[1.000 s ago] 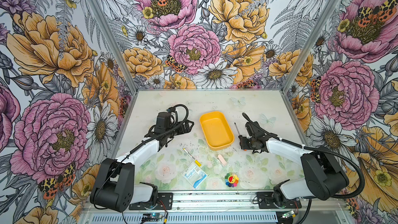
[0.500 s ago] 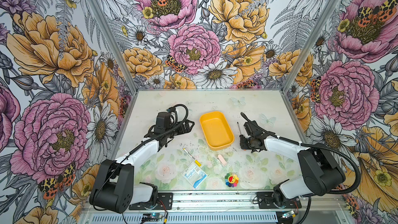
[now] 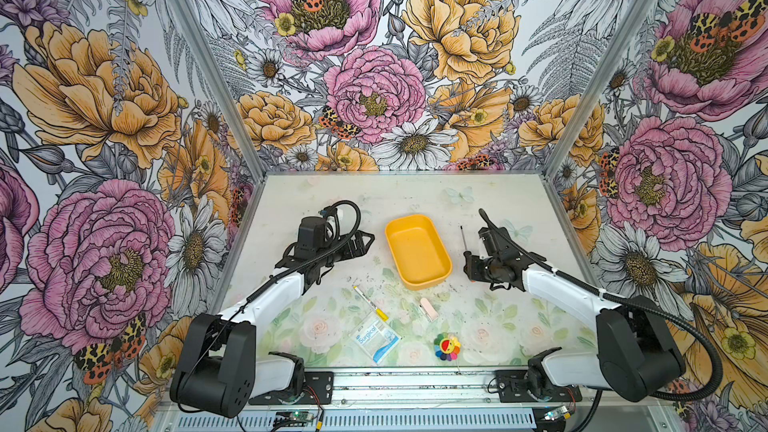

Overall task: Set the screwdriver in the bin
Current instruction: 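Lift the screwdriver with the right gripper and carry it over the yellow bin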

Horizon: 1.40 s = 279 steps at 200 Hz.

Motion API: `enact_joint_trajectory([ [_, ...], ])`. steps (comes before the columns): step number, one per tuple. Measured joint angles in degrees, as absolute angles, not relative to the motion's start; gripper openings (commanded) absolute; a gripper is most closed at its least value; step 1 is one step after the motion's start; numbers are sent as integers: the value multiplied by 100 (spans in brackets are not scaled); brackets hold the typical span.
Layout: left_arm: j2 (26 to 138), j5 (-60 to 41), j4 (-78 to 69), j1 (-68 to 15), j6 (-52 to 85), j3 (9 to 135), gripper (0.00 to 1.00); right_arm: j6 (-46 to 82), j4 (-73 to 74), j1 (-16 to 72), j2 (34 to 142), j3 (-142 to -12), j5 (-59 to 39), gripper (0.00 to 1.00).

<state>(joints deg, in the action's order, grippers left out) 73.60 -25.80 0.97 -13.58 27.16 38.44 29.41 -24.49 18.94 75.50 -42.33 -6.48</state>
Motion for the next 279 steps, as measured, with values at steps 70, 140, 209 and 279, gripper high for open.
enact_joint_trajectory([
  [70,7456,-2934,-252,-1337,2886,3800,99,3651,-2637,2117,6707,-5238,-926,0],
  [140,7728,-3052,-333,-1337,3013,3798,99,3994,-2759,2812,7006,-5293,-1258,0],
  [209,7863,-3109,-416,-1337,3033,3798,99,4010,-2764,3341,8329,-5693,-1540,0],
  [279,7865,-3142,-462,-1337,3033,3798,99,4007,-2764,3395,9212,-6016,-1551,0],
])
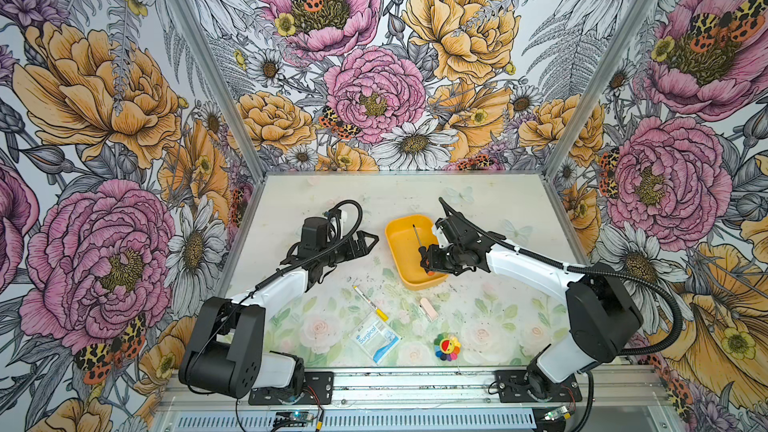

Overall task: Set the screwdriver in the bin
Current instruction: 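Lift the screwdriver with the right gripper and carry it over the yellow bin, then lower the screwdriver into the yellow bin and open the right gripper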

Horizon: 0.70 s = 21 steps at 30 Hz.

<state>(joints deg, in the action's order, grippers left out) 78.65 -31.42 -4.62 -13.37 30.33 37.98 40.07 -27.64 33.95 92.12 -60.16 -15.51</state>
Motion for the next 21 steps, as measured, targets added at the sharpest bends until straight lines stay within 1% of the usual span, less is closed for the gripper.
enact_joint_trajectory([
  [15,7955,-3164,-499,-1321,3030,3798,99,4007,-2762,3433,9948,-6410,-1352,0],
  [21,8027,-3168,-495,-1321,3030,3800,99,4005,-2764,3433,10077,-6449,-1210,0],
])
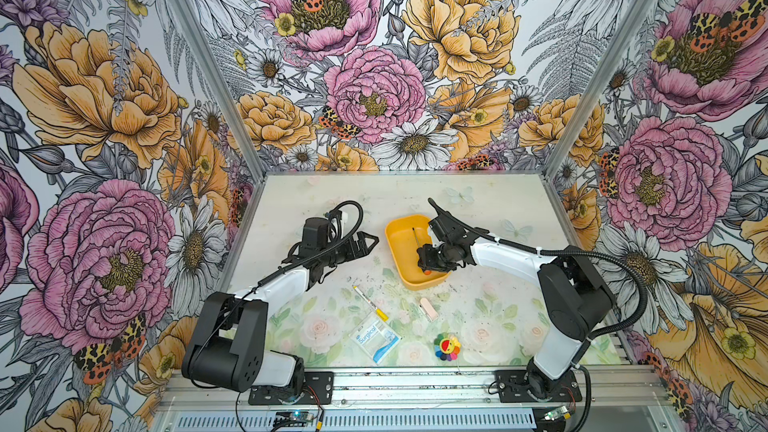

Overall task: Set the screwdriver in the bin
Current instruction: 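Lower the screwdriver into the yellow bin and open the right gripper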

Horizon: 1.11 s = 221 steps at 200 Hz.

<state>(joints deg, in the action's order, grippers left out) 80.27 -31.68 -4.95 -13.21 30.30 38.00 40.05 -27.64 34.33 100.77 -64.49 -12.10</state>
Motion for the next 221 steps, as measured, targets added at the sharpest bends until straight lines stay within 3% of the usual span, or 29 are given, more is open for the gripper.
enact_joint_trajectory([
  [171,8112,-3208,-497,-1321,3030,3833,99,3964,-2812,3435,10403,-6587,-926,0],
  [221,8112,-3258,-497,-1321,3030,3833,99,3940,-2851,3450,10527,-6630,-840,30],
])
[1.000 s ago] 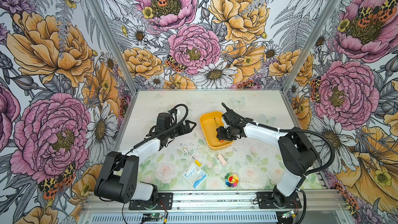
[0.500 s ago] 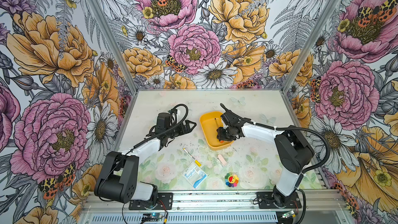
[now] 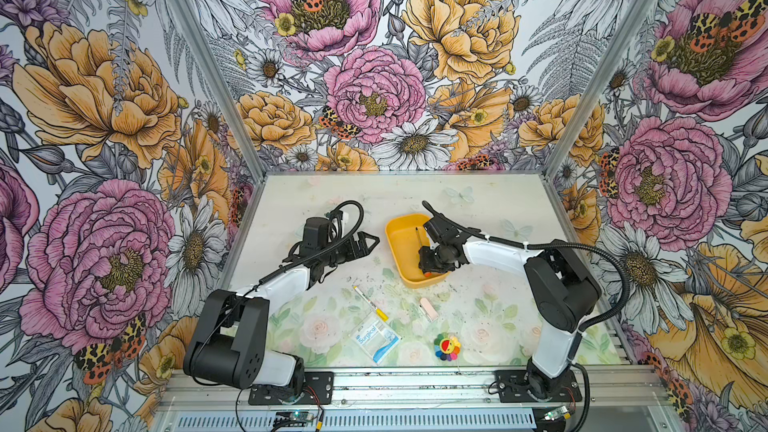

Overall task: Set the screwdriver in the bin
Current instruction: 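Lower the screwdriver into the yellow bin and open the right gripper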

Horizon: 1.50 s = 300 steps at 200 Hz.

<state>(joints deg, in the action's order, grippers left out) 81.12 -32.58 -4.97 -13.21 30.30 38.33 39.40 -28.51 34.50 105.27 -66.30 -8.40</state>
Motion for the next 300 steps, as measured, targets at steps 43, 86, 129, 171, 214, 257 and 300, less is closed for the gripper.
enact_joint_trajectory([
  [43,8112,-3271,-499,-1321,3030,3833,99,3913,-2917,3459,10527,-6661,-770,43],
  [86,8112,-3310,-497,-1321,3030,3833,99,3802,-3116,3472,10525,-6801,-687,55],
  [129,8112,-3312,-499,-1321,3030,3833,99,3776,-3238,3535,10516,-6845,-574,55],
  [171,8073,-3315,-495,-1321,3030,3833,99,3715,-3352,3610,10344,-6858,-489,56],
  [214,7975,-3339,-497,-1321,3033,3833,99,3621,-3437,3642,10088,-6971,-412,56],
  [257,7920,-3356,-495,-1321,3030,3833,99,3507,-3553,3642,9865,-6989,-320,56],
  [300,7802,-3356,-486,-1321,3028,3833,99,3164,-3603,3647,9511,-6993,-301,56],
])
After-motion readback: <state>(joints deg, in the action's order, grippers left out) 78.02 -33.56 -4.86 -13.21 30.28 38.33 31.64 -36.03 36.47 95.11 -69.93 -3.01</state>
